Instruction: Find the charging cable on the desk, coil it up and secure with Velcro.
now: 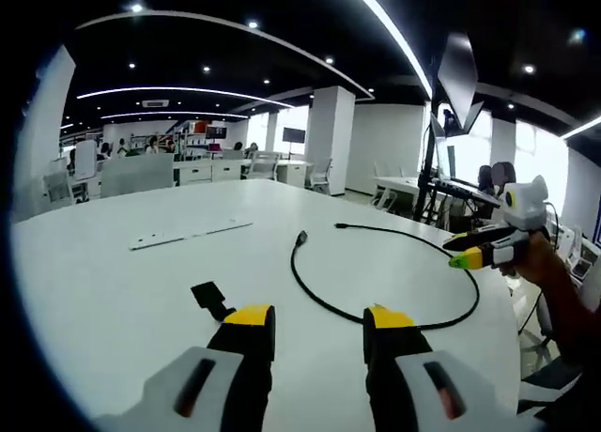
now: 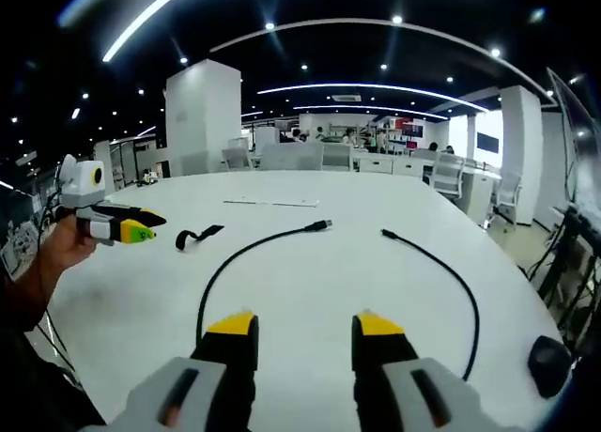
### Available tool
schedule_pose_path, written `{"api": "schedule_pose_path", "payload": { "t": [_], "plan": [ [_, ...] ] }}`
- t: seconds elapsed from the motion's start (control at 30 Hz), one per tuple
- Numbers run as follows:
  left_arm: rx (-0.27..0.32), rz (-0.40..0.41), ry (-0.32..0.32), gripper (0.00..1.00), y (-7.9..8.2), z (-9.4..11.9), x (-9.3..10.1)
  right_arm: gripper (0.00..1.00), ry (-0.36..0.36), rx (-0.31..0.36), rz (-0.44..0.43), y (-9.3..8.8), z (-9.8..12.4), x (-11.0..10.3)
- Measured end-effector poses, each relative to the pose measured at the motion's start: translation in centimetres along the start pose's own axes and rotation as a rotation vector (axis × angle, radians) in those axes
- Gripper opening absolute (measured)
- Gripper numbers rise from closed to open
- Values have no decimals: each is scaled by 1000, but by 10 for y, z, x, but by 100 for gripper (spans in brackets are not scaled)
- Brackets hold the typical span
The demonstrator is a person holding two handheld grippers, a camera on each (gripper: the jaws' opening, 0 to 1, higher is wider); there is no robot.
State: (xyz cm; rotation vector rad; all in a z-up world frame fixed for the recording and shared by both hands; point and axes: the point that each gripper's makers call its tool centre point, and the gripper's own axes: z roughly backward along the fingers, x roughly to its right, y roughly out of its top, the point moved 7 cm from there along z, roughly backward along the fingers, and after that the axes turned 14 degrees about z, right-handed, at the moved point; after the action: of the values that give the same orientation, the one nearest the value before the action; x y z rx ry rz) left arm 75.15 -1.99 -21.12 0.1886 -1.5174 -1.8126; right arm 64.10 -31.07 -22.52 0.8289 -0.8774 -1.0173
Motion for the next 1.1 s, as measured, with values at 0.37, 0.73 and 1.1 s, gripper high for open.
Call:
{"api": "schedule_pose_path", "payload": {
  "t": [0.37,0.73,1.1],
  "plan": [
    [-23,-21,-12,35,12,-34,-1,40,-42,1,-14,2,-9,22],
    [-65,10,-18,34,10,-67,-9,38,-85,-3,-16,7,-19,44],
    [-77,-24,6,34,11,-89,-7,38,-99,-18,-35,7,-29,58]
  ]
}}
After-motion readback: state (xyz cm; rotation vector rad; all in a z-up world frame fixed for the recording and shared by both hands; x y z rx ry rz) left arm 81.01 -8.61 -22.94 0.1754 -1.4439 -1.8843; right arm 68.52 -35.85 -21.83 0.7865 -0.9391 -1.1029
